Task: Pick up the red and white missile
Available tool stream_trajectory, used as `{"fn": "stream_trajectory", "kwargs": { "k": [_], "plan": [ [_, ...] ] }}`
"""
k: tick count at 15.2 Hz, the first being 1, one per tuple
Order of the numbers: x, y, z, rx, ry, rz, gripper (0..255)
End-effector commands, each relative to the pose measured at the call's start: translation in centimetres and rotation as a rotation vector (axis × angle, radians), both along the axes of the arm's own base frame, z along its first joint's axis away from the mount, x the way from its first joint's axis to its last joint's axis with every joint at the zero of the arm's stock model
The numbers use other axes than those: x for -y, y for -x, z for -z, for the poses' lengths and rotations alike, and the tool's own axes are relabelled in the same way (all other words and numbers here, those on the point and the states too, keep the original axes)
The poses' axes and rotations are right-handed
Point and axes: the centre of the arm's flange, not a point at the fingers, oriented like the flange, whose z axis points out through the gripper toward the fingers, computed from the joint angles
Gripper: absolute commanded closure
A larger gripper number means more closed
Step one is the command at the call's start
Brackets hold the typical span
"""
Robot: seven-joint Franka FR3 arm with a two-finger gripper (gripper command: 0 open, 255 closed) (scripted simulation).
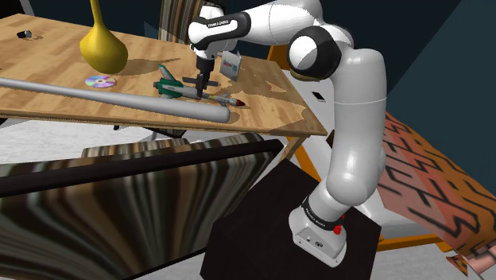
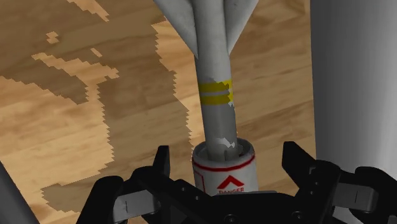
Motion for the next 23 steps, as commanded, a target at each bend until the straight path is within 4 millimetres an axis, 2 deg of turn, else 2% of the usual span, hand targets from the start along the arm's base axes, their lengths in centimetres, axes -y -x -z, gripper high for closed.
{"fn": "stream_trajectory", "kwargs": {
  "k": [1, 10, 23],
  "plan": [
    [0.0, 0.0, 0.2, 0.001, 0.000, 0.000, 255],
    [0.0, 0.0, 0.1, 0.001, 0.000, 0.000, 255],
    [0.0, 0.0, -6.8, 0.001, 0.000, 0.000, 255]
  ]
}}
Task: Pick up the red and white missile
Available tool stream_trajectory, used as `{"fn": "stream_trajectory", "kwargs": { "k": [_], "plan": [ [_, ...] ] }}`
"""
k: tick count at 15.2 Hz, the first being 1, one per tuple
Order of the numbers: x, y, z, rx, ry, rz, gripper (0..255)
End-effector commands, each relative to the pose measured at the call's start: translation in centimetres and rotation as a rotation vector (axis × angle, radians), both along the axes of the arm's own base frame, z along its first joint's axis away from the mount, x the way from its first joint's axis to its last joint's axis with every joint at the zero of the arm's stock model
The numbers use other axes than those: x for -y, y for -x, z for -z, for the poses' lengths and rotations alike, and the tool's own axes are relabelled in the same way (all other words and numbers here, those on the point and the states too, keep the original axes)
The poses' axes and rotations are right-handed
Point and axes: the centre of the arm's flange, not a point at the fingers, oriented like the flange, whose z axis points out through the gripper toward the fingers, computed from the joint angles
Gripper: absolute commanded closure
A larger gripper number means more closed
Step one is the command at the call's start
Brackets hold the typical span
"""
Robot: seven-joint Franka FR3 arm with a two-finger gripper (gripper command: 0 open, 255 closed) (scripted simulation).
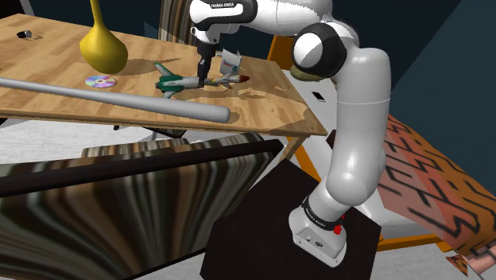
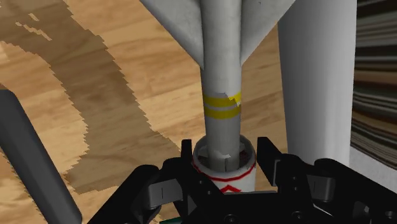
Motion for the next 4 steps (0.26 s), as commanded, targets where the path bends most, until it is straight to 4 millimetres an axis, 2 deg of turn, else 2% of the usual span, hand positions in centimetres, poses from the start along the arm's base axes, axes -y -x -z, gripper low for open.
{"fn": "stream_trajectory", "kwargs": {
  "k": [1, 4],
  "plan": [
    [-0.07, 0.08, -1.13, 0.001, 0.000, 0.000, 255],
    [-0.07, 0.08, -1.74, 0.001, 0.000, 0.000, 255]
  ]
}}
